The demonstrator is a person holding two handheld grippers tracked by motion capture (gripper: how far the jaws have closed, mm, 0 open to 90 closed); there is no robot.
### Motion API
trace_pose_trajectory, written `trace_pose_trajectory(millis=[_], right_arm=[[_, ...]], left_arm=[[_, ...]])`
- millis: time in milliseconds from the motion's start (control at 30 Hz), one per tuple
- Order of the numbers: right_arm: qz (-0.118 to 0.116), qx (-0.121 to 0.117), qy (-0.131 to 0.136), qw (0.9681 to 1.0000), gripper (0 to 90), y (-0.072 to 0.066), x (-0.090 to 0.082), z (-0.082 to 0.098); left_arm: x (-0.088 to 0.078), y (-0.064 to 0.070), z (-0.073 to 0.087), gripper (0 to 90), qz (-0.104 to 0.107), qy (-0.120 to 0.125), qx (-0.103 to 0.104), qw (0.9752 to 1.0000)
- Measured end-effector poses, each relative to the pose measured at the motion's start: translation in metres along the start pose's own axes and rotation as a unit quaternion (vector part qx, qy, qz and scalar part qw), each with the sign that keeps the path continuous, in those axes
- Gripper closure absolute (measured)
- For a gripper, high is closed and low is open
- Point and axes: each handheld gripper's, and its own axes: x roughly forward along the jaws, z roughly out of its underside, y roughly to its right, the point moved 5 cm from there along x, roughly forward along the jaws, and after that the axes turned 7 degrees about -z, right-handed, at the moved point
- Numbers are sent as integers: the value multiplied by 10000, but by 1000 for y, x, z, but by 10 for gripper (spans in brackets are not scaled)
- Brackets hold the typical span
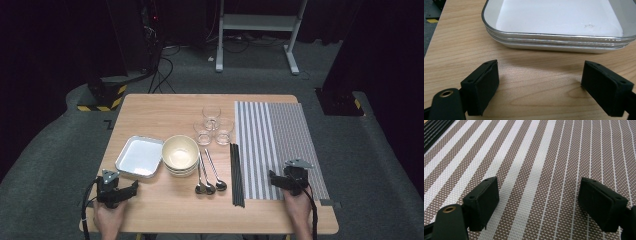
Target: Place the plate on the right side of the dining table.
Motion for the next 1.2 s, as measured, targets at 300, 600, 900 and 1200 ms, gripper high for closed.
trace_pose_trajectory(millis=[300,600,900,1200], right_arm=[[6,4,2,10000,173,0,0,0],[15,7,14,10000,176,0,0,0],[32,32,9,10000,178,0,0,0],[31,32,9,10000,178,0,0,0]], left_arm=[[0,0,0,148,2,-4,4,10000],[0,0,0,161,-38,16,-12,10000],[0,-1,0,164,-26,13,-11,10000],[-1,-1,0,195,-82,18,-59,9999]])
